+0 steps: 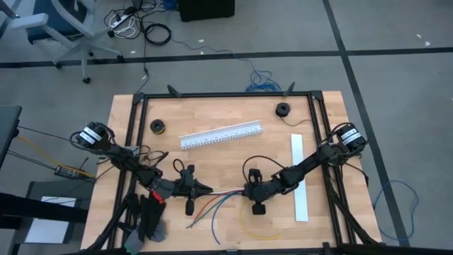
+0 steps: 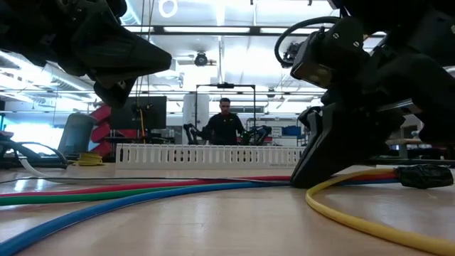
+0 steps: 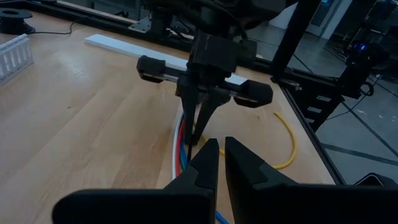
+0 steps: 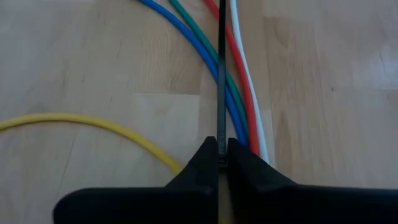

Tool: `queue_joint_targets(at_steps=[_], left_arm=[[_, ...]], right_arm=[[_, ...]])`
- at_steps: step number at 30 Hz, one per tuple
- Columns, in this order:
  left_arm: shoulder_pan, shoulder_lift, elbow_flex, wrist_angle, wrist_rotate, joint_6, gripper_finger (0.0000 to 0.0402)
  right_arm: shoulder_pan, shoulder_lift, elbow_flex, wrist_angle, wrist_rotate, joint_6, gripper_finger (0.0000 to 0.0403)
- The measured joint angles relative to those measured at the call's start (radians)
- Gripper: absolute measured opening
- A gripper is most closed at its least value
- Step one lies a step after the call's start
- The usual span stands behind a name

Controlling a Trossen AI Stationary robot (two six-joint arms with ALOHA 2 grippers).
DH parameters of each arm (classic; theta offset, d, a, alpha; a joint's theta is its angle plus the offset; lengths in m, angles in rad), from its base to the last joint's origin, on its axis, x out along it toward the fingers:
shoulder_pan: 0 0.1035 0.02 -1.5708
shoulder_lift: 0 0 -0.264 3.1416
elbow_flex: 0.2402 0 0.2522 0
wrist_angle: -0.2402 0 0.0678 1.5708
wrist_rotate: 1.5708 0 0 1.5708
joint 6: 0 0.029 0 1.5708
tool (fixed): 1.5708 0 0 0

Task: Ziptie cables
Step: Insert zip tie on the cable wire

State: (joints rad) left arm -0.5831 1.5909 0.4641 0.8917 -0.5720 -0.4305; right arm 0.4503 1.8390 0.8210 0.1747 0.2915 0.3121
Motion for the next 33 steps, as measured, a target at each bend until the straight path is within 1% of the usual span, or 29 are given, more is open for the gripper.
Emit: queue_joint_targets(at_steps=[3, 13, 17, 19, 26, 33], left_arm=[[0.0, 0.0, 0.0, 0.0, 0.0, 0.0, 0.0002], [0.0, 0.0, 0.0, -0.001, 0.0, 0.001, 0.0002], [0.0, 0.0, 0.0, -0.001, 0.0, 0.001, 0.0002], [0.0, 0.0, 0.0, -0.001, 0.0, 0.001, 0.0002], [0.003, 0.002, 0.0, -0.002, -0.003, 0.009, 0.0002], [0.022, 0.057, 0.0, -0.033, -0.087, 0.001, 0.0002]], right_arm=[[0.0, -0.022, -0.002, -0.006, 0.02, -0.01, 0.0003], [-0.009, -0.159, -0.004, -0.053, 0.18, -0.09, 0.0001], [-0.042, -0.184, -0.003, -0.123, 0.22, -0.068, 0.0001], [-0.055, -0.19, -0.003, -0.159, 0.228, -0.035, 0.0], [-0.064, -0.19, -0.003, -0.115, 0.25, 0.036, 0.0], [-0.063, -0.19, -0.003, -0.076, 0.251, 0.037, 0.0]])
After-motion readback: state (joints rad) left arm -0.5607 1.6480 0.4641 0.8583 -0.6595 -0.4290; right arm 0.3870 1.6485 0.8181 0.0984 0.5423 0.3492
